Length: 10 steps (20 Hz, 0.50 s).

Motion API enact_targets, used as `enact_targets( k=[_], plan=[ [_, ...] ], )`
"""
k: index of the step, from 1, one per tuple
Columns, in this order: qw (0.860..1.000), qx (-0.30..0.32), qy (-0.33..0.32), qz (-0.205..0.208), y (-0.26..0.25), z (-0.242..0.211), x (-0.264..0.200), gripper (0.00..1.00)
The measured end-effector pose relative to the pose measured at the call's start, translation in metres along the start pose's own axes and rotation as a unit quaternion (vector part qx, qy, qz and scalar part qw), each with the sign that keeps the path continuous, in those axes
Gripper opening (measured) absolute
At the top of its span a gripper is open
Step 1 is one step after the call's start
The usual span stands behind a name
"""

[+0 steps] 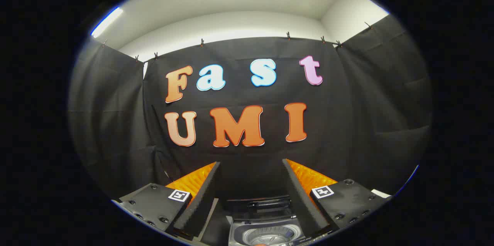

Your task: Put the clothes into the washing machine and then close the washing machine lid.

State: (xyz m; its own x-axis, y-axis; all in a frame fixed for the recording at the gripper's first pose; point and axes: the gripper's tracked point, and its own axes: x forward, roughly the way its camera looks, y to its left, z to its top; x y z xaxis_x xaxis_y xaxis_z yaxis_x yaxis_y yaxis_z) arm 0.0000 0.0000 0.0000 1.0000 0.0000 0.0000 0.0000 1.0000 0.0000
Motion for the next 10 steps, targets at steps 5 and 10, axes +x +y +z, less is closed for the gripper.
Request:
enact_targets(
  k=[5,10],
  plan=[
    [0.999,0.024,0.025,0.001,-0.003,-0.026,0.004,0.99],
    [1.000,0.014,0.018,-0.003,-0.003,-0.020,0.001,0.99]
  ],
)
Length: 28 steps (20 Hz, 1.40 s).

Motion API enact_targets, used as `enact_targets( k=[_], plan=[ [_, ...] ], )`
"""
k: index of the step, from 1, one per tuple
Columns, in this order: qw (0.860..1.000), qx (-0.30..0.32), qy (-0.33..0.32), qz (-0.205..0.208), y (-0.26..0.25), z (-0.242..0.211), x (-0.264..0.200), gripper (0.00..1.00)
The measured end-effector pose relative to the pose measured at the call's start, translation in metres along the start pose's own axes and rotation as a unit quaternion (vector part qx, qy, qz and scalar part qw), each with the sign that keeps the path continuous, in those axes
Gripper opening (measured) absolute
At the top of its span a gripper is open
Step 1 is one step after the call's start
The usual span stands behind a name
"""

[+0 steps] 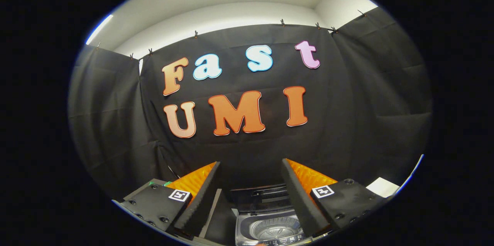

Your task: Put the clothes into the washing machine and then close the washing machine lid.

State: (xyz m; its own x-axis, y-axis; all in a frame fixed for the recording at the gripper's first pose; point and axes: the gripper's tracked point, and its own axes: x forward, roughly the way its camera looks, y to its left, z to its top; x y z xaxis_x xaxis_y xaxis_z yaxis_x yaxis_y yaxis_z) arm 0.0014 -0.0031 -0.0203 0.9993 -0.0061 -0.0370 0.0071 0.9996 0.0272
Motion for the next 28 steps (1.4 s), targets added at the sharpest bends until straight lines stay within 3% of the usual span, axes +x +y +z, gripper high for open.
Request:
enact_targets(
  k=[6,14,21,28],
  plan=[
    [1.000,-0.018,0.000,-0.002,0.009,0.004,-0.002,0.99],
    [0.998,-0.050,0.013,0.033,0.064,-0.005,0.001,0.99],
    [0.993,-0.056,0.053,0.093,0.143,-0.047,0.008,0.99],
    [0.979,-0.048,0.136,0.146,0.224,-0.118,0.015,0.99]
  ],
)
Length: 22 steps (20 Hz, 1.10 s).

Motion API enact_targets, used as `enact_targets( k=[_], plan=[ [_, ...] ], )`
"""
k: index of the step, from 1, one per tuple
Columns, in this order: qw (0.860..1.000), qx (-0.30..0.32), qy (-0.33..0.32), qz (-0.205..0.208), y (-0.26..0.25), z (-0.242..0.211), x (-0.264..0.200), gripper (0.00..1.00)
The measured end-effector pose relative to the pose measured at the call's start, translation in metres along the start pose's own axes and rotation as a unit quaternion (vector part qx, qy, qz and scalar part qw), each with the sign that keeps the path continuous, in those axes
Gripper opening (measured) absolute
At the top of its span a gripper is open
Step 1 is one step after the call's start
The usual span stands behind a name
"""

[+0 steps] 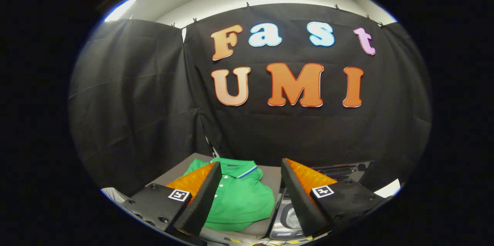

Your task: Put the clothes into the washing machine and then close the washing machine lid.

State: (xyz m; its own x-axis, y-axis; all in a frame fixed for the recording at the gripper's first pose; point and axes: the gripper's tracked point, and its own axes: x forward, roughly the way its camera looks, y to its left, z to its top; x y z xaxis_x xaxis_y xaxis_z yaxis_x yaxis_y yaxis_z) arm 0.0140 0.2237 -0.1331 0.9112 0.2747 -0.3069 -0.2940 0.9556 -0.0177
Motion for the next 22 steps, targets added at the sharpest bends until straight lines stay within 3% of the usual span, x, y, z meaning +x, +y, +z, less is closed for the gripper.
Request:
enact_targets(
  k=[5,22],
  plan=[
    [0.998,0.002,0.063,0.025,0.044,-0.048,0.033,0.99],
    [0.981,0.018,0.193,-0.025,0.065,-0.138,0.092,0.99]
  ],
)
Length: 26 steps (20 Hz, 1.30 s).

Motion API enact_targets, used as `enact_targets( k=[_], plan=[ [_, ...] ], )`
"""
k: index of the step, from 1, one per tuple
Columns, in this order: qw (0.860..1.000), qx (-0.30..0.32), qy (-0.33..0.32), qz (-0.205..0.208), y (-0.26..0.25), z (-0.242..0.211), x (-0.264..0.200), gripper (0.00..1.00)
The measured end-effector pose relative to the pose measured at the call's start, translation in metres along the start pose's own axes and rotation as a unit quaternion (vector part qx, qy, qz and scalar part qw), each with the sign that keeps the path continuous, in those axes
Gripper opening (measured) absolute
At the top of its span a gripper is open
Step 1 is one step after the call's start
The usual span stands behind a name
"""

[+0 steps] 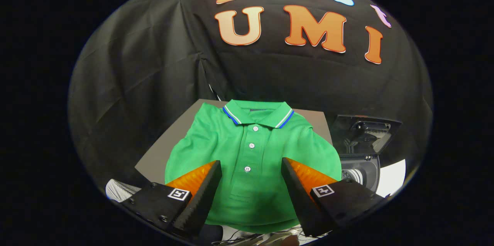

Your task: Put the clothes into the washing machine and then close the washing machine lid.

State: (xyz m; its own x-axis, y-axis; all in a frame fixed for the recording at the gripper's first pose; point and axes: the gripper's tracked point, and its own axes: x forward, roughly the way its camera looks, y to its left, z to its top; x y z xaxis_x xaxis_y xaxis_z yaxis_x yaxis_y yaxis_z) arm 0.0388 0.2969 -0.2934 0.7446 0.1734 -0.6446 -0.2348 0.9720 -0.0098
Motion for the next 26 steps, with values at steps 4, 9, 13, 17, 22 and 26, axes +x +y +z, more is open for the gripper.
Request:
enact_targets(
  k=[4,9,13,17,22,26],
  plan=[
    [1.000,0.002,0.031,-0.001,0.005,-0.015,0.010,0.99],
    [0.999,0.011,0.050,0.000,0.003,-0.022,0.015,0.99],
    [0.999,-0.011,0.048,0.011,0.005,-0.024,0.018,0.96],
    [0.998,-0.033,0.039,0.041,0.013,-0.026,0.022,0.74],
    [0.998,-0.026,0.017,0.054,0.011,-0.026,0.027,0.30],
    [0.998,-0.033,0.023,0.058,0.012,-0.026,0.027,0.30]
  ],
)
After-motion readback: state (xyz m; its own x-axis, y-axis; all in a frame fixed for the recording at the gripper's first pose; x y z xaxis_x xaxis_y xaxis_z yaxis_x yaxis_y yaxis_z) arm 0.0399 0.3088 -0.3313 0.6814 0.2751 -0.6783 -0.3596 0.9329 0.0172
